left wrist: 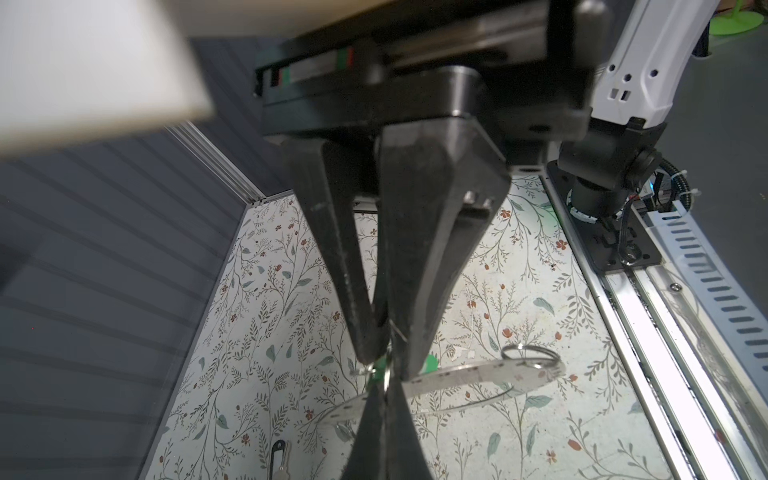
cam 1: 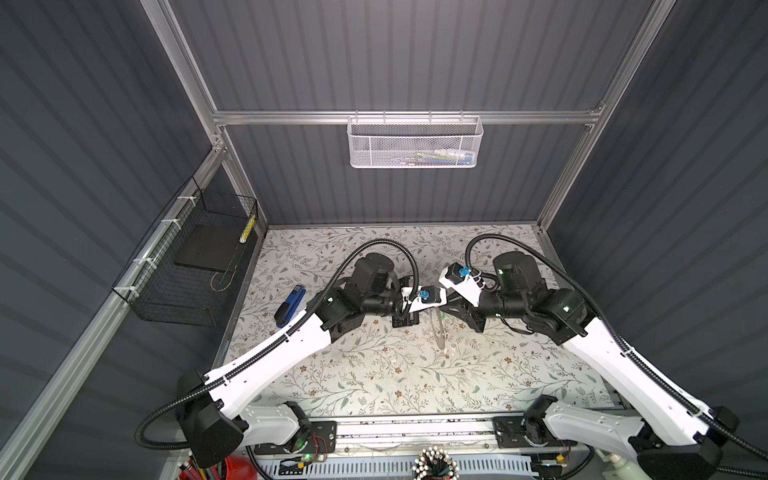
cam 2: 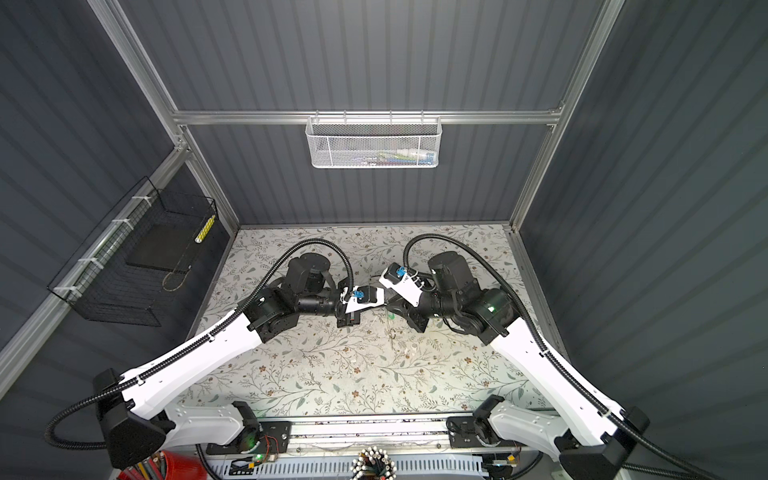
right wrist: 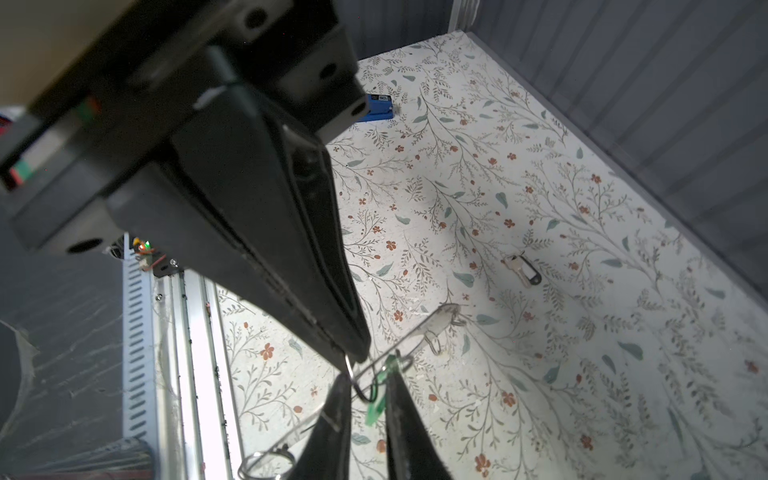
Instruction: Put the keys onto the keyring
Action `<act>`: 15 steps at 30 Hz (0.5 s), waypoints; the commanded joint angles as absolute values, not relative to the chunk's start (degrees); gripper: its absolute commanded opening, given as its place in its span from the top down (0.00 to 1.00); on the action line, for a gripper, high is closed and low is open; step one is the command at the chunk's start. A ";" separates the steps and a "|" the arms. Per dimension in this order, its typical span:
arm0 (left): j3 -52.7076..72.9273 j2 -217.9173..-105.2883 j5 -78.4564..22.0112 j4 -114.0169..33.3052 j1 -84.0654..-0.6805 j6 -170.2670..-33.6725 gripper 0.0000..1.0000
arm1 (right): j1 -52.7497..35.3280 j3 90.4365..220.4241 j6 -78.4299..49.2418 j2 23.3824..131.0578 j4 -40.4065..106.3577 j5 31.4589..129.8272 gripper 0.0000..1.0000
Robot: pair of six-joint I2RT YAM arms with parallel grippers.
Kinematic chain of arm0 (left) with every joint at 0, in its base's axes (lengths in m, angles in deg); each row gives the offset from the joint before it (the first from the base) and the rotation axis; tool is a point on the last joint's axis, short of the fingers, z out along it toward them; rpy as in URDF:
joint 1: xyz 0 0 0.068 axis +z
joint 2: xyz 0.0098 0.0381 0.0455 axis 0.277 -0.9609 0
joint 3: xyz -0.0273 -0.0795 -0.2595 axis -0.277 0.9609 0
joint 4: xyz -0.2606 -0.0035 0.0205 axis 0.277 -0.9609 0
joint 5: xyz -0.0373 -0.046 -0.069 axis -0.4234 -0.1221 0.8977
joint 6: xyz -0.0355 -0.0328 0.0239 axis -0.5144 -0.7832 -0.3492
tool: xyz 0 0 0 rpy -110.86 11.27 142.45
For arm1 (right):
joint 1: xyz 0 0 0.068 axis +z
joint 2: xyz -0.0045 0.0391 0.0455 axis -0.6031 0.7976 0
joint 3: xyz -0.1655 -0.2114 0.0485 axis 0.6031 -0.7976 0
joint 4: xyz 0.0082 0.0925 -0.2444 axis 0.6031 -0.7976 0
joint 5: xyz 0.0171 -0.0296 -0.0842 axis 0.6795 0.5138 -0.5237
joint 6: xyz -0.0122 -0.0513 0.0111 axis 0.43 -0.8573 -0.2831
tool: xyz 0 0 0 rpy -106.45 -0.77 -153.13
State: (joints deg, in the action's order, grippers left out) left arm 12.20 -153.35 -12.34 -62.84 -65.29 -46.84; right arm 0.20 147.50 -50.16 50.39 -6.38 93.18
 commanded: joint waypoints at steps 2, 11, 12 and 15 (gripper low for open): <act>13.98 -150.95 -12.36 -57.08 -65.54 -51.26 1.00 | 0.49 142.62 -49.05 43.74 0.52 85.28 0.65; 18.01 -148.71 -9.45 -47.53 -64.57 -57.72 1.00 | 0.53 134.03 -47.20 37.95 7.97 83.81 0.57; 18.25 -148.63 -9.15 -47.07 -64.48 -58.02 1.00 | 0.54 133.61 -46.93 38.13 8.48 84.46 0.56; 18.61 -148.50 -8.12 -46.08 -64.45 -58.50 1.00 | 0.47 133.11 -46.02 39.03 9.55 86.40 0.54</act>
